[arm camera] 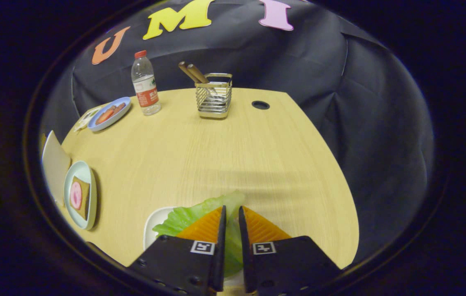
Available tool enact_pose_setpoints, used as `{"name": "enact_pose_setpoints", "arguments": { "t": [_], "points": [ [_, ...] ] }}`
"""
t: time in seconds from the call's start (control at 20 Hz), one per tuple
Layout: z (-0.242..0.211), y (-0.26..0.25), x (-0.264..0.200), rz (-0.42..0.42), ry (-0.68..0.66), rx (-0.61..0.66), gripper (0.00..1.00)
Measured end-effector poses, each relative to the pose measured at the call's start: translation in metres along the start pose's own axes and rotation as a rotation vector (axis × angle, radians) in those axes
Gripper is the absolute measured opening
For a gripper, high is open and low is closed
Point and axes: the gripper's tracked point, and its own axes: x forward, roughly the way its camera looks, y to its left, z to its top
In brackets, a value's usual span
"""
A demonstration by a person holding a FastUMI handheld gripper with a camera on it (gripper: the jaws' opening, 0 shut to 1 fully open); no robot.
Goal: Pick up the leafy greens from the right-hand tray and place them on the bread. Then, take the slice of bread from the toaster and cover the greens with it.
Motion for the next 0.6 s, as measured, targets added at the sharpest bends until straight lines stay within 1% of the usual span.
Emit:
{"name": "enact_pose_setpoints", "arguments": {
  "t": [0.1,0.2,0.45,0.6],
  "points": [
    [0.001,0.01,-0.008,0.011,0.001,0.019,0.08],
    [0.002,0.013,-0.018,-0.008,-0.011,0.02,0.01],
    [0.005,0.037,-0.051,-0.007,-0.063,-0.003,0.01],
    [0.009,0.061,-0.079,0.03,-0.095,-0.002,0.01]
  ]
}}
